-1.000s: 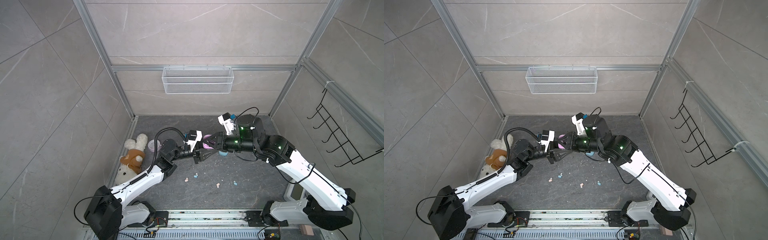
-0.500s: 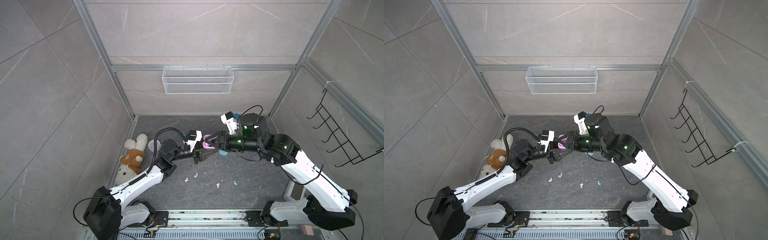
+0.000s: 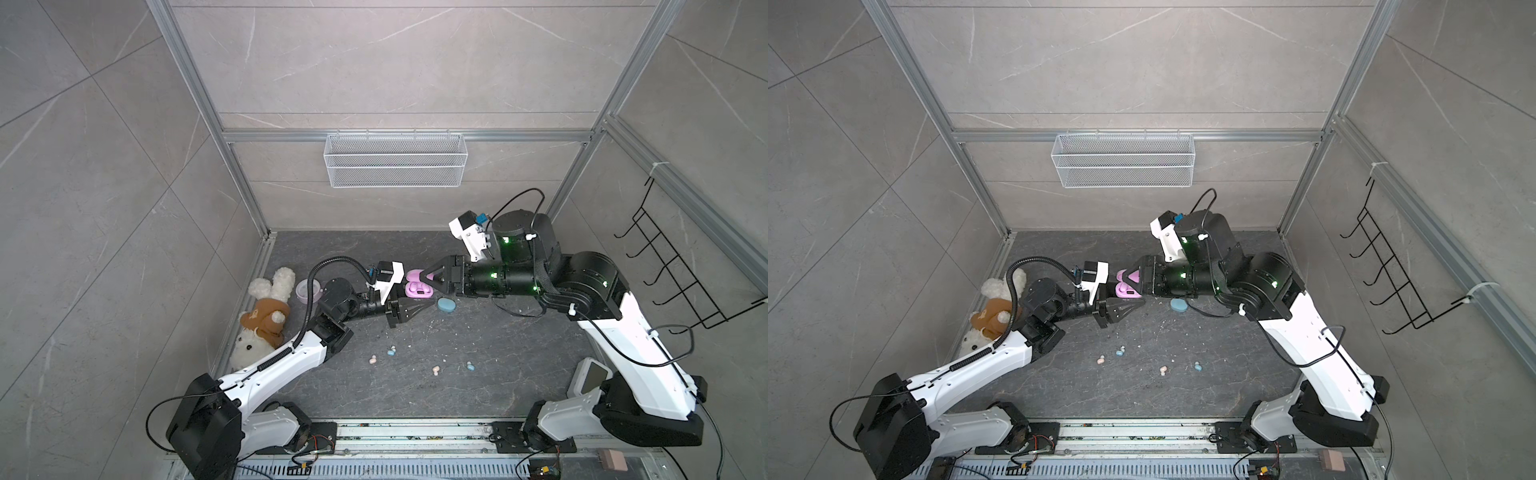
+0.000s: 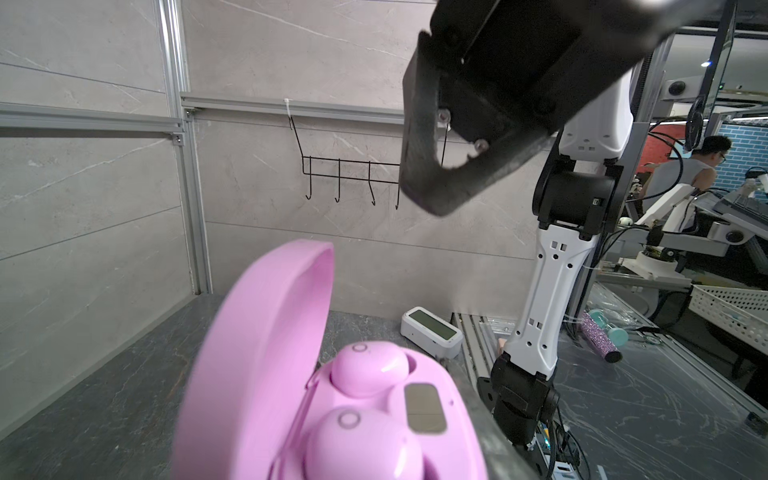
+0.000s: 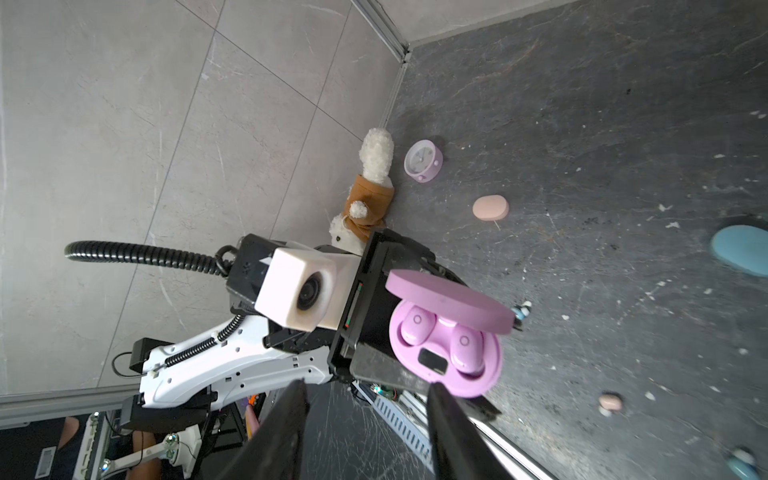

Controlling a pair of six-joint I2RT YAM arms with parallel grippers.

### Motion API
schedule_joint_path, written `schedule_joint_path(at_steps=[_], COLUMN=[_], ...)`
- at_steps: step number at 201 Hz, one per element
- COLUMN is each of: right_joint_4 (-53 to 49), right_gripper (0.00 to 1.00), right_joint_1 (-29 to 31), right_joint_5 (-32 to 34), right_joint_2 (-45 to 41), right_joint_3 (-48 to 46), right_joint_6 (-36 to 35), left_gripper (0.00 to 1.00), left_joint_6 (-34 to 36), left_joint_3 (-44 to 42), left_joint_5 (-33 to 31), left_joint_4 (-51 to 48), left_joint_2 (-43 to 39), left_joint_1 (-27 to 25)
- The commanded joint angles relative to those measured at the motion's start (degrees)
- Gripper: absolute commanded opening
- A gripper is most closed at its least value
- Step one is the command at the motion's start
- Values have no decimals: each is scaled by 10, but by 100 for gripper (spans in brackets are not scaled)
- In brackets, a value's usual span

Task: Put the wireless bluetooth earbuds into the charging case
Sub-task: 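Open the right gripper and draw it back from the case, then move the right gripper onto the open lid of the pink case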

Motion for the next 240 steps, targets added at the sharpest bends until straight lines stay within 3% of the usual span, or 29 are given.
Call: schedule_joint_path(at_steps=[1, 31, 78, 118, 156, 205, 240], right_joint_4=[-123, -211, -186, -193, -182, -227, -229], right_gripper=[52, 53, 52, 43, 41, 39, 39], right_joint_1=[-17, -64, -99, -98, -80, -47, -34], right_joint_5=[19, -20, -72, -94, -100, -75, -65], right_joint_2=[57, 140, 155, 160, 139, 140, 121], right_joint_3=[111, 226, 199, 178, 129, 170, 134], right_joint_6=[-39, -43, -42, -47, -46, -39, -32], left_gripper=[30, 30, 30, 30, 30, 30, 30], left_joint_6=[28, 38, 48, 48, 46, 47, 48], left_joint_3=[9, 15, 17, 20, 19, 19, 17], left_joint_5=[-5, 0, 4, 5, 2, -3, -7], left_joint_4=[0, -21, -38, -42, -42, -45, -45], left_joint_2=[-19, -22, -28, -25, -23, -22, -23], left_joint_1=[-7, -14, -22, -23, -23, -23, -23])
